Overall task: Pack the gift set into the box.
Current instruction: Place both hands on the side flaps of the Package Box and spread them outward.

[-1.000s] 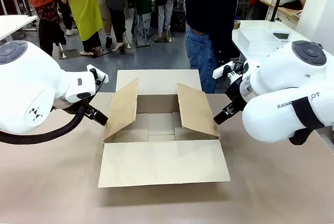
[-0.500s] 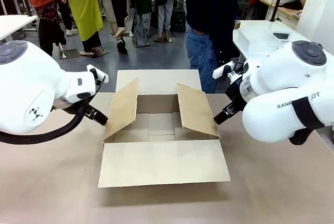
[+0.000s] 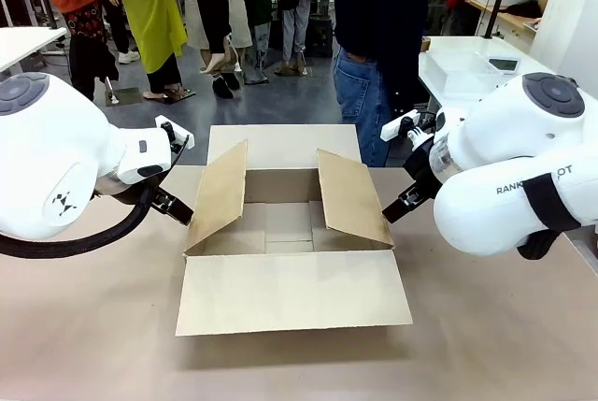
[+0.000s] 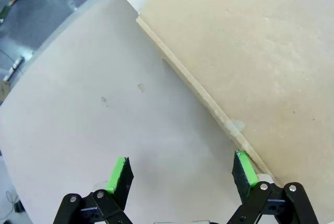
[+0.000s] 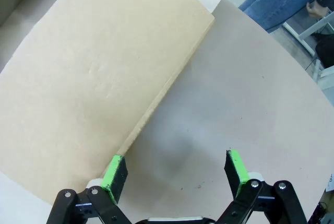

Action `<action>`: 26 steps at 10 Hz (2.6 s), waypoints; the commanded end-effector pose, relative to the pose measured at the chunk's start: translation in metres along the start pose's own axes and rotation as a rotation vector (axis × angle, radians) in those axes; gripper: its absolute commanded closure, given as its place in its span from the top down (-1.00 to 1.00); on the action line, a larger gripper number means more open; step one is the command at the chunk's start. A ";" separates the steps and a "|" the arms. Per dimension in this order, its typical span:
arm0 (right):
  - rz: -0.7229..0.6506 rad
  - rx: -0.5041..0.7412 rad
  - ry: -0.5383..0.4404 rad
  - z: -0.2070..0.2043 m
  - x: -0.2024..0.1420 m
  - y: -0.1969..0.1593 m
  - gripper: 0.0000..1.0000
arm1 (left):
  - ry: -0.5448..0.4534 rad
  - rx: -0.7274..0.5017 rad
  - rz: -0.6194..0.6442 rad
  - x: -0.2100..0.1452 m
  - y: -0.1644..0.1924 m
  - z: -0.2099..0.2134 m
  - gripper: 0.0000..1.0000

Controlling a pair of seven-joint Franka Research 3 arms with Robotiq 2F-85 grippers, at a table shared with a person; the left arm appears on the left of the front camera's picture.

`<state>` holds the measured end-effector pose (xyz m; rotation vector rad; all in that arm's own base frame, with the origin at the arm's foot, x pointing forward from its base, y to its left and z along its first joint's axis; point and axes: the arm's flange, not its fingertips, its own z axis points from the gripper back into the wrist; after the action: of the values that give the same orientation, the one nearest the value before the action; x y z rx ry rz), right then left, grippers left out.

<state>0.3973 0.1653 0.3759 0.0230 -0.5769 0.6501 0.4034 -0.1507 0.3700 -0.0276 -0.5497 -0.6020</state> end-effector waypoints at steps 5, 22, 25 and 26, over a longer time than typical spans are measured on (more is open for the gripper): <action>-0.175 -0.031 0.120 0.094 -0.011 -0.033 1.00 | 0.116 0.199 0.027 -0.023 0.032 0.099 1.00; -1.207 0.816 -0.479 0.208 -0.209 -0.229 1.00 | -0.584 -0.983 1.066 -0.249 0.235 0.186 1.00; -1.207 0.816 -0.479 0.208 -0.209 -0.229 1.00 | -0.584 -0.983 1.066 -0.249 0.235 0.186 1.00; -1.224 0.814 -0.448 0.213 -0.209 -0.228 1.00 | -0.584 -0.983 1.066 -0.249 0.235 0.186 1.00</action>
<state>0.2866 -0.1779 0.4818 1.2140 -0.5642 -0.3878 0.2684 0.2103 0.4367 -1.3642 -0.6222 0.2796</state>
